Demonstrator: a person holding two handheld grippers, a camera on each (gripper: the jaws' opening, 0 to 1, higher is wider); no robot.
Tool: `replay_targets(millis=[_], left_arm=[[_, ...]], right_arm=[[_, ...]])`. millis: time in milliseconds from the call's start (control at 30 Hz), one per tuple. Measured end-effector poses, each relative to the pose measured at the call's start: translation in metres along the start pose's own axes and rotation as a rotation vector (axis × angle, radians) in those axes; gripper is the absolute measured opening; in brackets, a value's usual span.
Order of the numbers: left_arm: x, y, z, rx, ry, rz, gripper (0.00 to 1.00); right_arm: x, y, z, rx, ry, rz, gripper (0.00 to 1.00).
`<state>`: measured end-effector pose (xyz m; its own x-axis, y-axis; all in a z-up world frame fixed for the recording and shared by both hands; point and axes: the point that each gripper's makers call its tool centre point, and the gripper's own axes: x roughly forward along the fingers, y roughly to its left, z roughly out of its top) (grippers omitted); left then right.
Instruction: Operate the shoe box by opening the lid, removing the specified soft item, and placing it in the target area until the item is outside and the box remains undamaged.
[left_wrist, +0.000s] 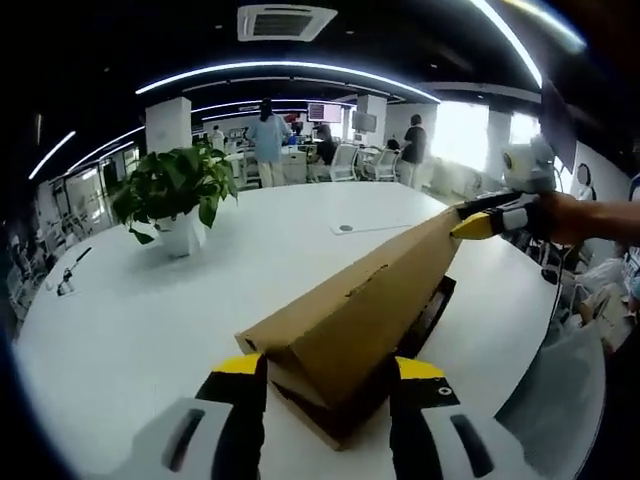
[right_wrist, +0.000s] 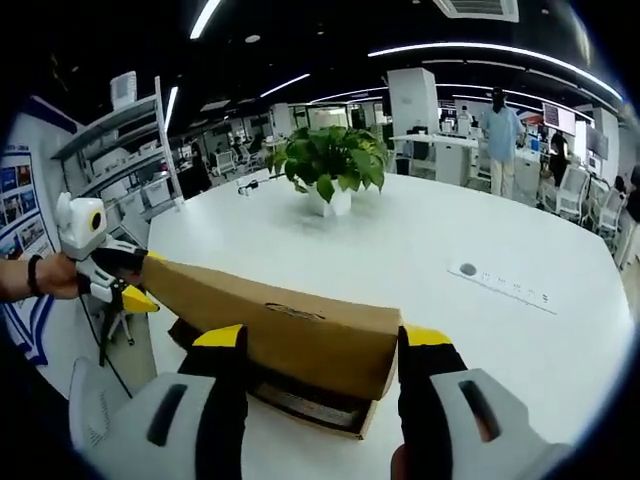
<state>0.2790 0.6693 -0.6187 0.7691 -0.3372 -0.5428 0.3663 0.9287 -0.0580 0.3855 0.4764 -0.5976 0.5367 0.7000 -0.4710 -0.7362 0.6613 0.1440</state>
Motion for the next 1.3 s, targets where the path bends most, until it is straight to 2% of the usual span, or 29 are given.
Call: replay_targets(millis=[200,367,700,900,1167,1300], left_arm=[[-0.002,0.012,0.012,0.004,-0.030,0.043,0.40],[0.000,0.021,0.018,0.048,-0.032,0.092,0.33],[0.002,0.037,0.029,0.064,-0.039,0.170,0.22],[0.004,0.052,0.037,0.028,-0.058,0.234,0.14],[0.008,0.059,0.042,0.006,-0.057,0.252,0.11],[0.010,0.061,0.042,-0.009,-0.061,0.250,0.11]], right_arm=[[0.003,0.003,0.016,-0.073,0.003,-0.001,0.56],[0.007,-0.002,0.028,-0.058,-0.013,0.002,0.55],[0.013,-0.007,0.043,-0.040,-0.038,0.005,0.55],[0.017,-0.009,0.052,-0.024,-0.056,0.007,0.55],[0.014,-0.009,0.051,-0.030,-0.055,0.029,0.54],[0.006,-0.005,0.047,-0.099,-0.045,0.062,0.54]])
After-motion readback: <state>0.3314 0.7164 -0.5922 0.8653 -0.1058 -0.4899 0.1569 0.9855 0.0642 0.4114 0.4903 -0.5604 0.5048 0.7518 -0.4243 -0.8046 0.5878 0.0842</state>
